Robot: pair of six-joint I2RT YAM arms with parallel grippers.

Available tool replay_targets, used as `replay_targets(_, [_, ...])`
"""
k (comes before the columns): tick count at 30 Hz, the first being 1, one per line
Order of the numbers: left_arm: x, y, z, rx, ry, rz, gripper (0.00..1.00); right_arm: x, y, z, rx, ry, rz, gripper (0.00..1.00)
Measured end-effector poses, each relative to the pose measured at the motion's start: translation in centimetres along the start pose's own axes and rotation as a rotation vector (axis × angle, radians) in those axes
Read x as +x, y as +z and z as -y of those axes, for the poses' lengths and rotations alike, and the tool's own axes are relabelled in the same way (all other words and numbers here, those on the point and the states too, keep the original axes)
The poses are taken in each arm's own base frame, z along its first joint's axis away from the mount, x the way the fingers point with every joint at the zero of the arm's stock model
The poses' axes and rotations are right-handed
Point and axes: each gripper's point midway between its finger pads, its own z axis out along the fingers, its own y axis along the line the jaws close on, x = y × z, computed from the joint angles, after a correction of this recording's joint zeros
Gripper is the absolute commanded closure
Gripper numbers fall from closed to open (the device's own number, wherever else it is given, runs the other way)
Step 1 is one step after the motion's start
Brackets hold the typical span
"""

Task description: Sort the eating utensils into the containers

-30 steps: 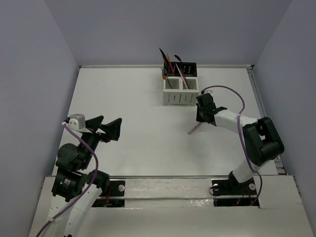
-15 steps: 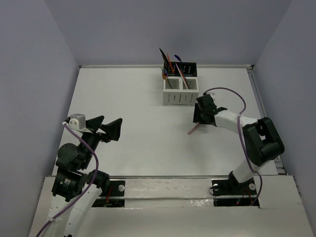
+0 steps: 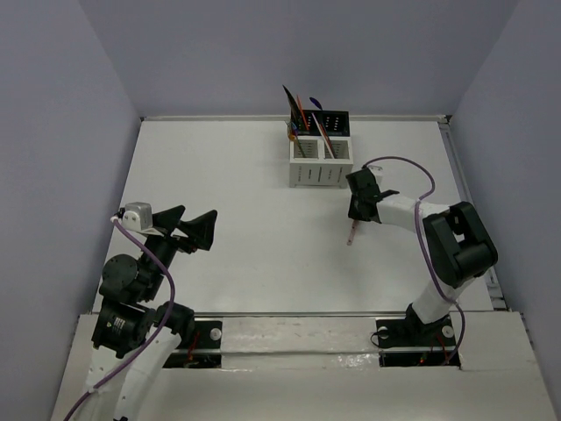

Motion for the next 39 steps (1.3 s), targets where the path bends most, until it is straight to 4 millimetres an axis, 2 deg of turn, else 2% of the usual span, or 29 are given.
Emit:
replay_targets(3, [0.0,0.0,0.0,0.0,0.0,0.0,0.01,0.0,0.0,0.1,0.004,0.003,0.002,0.86])
replay_targets(6, [0.0,0.0,0.0,0.0,0.0,0.0,0.01,0.1,-0.1,0.3,0.001,0.014,0.013,0.98])
replay_targets(14, [0.0,0.0,0.0,0.003,0.0,-0.001,0.01,1.2,-1.6,1.9,0.023,0.024,0.02,1.0])
replay_targets(17, [0.0,0.0,0.0,0.002,0.0,-0.001,0.01,0.0,-3.6,2.3,0.007,0.041,0.07,1.0])
replay_targets(19, [0.0,0.0,0.0,0.003,0.0,-0.002,0.01,-2.1,-5.7,2.2,-0.03,0.064,0.142,1.0])
replay_targets(24, [0.3,0.2,0.1,0.004,-0.001,-0.015,0.01,-9.2,-12.2,0.8,-0.192,0.126,0.41,1.0])
replay_targets(25, [0.4,0.3,0.0,0.004,-0.001,-0.019,0.01,-10.7,-13.2,0.3,-0.22,0.131,0.461,1.0])
replay_targets(28, [0.7,0.5,0.0,0.0,-0.001,-0.034,0.01,-14.4,-14.1,-1.5,-0.271,0.114,0.555,1.0])
replay_targets(30, [0.9,0.7,-0.1,-0.002,-0.001,-0.041,0.01,-15.9,-13.9,-2.6,-0.285,0.099,0.586,1.0])
replay_targets(33, [1.2,0.8,-0.1,-0.001,-0.001,-0.052,0.01,-19.9,-12.9,-5.1,-0.303,0.057,0.67,1.0])
replay_targets(34, [1.2,0.9,-0.1,0.001,-0.001,-0.054,0.01,-22.0,-12.0,-6.5,-0.303,0.031,0.71,1.0])
replay_targets(39, [2.0,1.8,0.2,0.021,-0.001,-0.094,0.01,-28.9,-8.2,-11.1,-0.267,-0.065,0.836,1.0])
